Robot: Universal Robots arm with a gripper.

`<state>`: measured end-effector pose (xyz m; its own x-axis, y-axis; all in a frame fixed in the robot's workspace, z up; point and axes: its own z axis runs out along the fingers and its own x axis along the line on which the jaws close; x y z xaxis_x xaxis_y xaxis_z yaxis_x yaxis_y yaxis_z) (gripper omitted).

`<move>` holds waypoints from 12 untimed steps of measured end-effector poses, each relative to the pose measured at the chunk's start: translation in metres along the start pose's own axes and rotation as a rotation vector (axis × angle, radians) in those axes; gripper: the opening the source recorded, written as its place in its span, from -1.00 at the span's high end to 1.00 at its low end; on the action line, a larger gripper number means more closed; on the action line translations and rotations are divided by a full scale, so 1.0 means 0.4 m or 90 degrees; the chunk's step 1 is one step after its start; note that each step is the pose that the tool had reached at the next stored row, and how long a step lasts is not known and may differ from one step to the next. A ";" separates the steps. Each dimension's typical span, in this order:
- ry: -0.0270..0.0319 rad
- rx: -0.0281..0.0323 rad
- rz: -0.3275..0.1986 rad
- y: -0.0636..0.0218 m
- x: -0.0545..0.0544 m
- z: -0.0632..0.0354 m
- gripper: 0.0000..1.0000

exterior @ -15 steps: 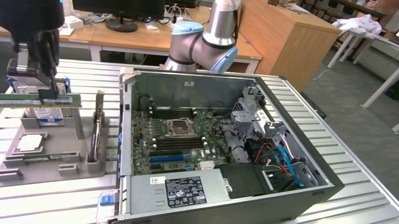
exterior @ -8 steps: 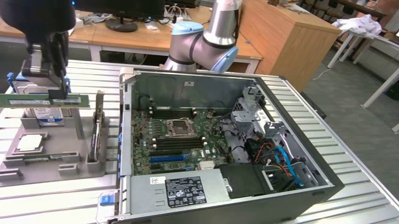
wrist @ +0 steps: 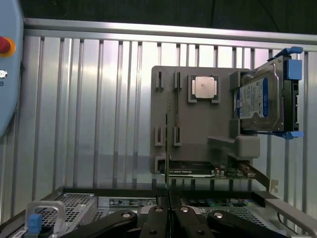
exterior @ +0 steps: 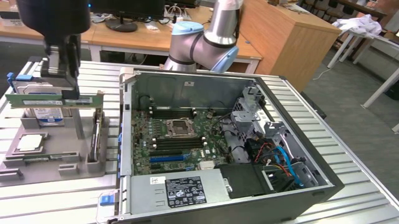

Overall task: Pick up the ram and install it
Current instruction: 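Pick up the ram and move it above insertion slot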

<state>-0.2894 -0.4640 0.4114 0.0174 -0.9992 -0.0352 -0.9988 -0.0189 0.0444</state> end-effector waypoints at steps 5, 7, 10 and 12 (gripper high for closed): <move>0.0000 -0.0001 0.000 -0.031 0.001 -0.001 0.77; 0.0000 0.0000 0.000 -0.044 0.001 -0.002 0.77; 0.0000 -0.0001 0.000 -0.063 0.001 -0.003 0.77; 0.0000 -0.0002 0.000 -0.075 0.001 -0.003 0.77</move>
<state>-0.2593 -0.4640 0.4114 0.0173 -0.9992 -0.0351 -0.9988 -0.0189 0.0447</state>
